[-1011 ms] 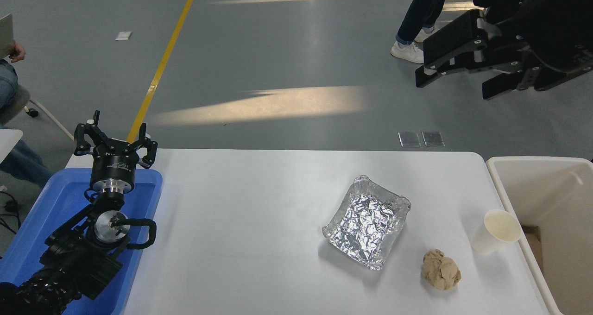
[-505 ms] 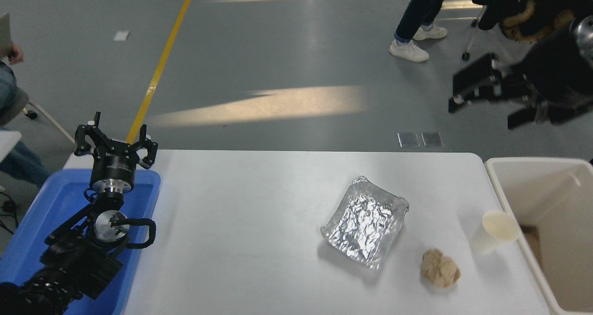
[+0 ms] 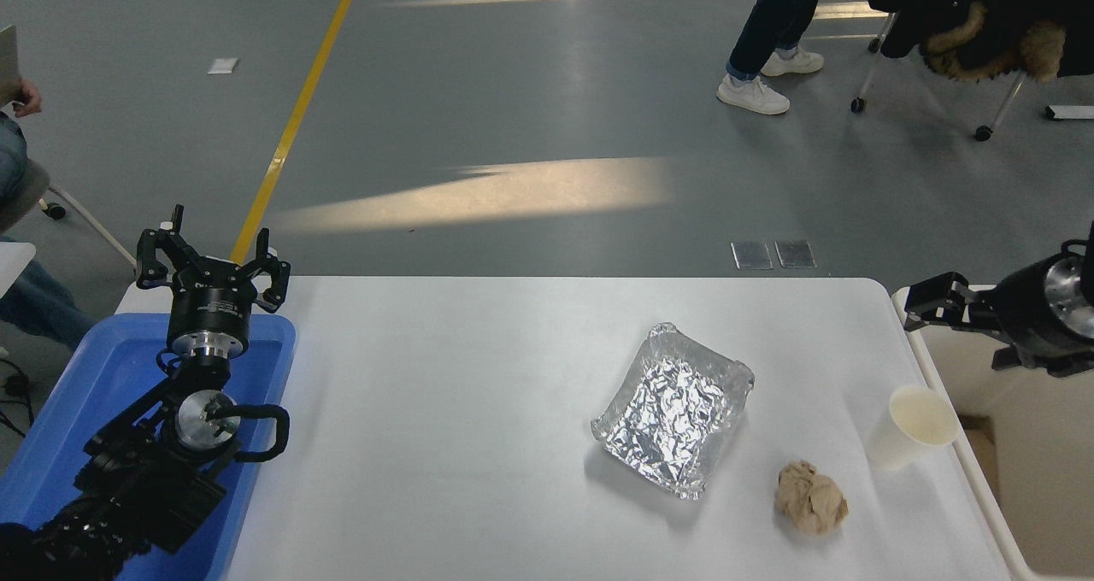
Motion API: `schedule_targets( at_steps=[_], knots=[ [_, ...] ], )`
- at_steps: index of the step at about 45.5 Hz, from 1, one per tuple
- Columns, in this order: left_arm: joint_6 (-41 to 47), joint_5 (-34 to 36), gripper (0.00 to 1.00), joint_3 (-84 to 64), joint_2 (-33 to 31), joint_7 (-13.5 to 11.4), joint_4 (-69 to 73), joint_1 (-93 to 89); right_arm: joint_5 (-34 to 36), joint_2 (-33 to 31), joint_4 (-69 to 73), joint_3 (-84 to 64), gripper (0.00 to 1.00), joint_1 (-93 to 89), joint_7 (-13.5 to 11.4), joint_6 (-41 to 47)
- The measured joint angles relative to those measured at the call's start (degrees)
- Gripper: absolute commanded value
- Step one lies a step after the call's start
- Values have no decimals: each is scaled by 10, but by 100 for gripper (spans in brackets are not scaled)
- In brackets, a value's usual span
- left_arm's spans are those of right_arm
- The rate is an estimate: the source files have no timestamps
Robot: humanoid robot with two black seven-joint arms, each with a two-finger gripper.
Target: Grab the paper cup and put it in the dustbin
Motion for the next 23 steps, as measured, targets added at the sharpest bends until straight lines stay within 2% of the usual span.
schedule_targets(
  at_steps=[23],
  knots=[
    [0, 0, 99, 0, 0, 0, 0, 0, -27, -15, -120, 76, 100, -188, 0, -33]
  ],
)
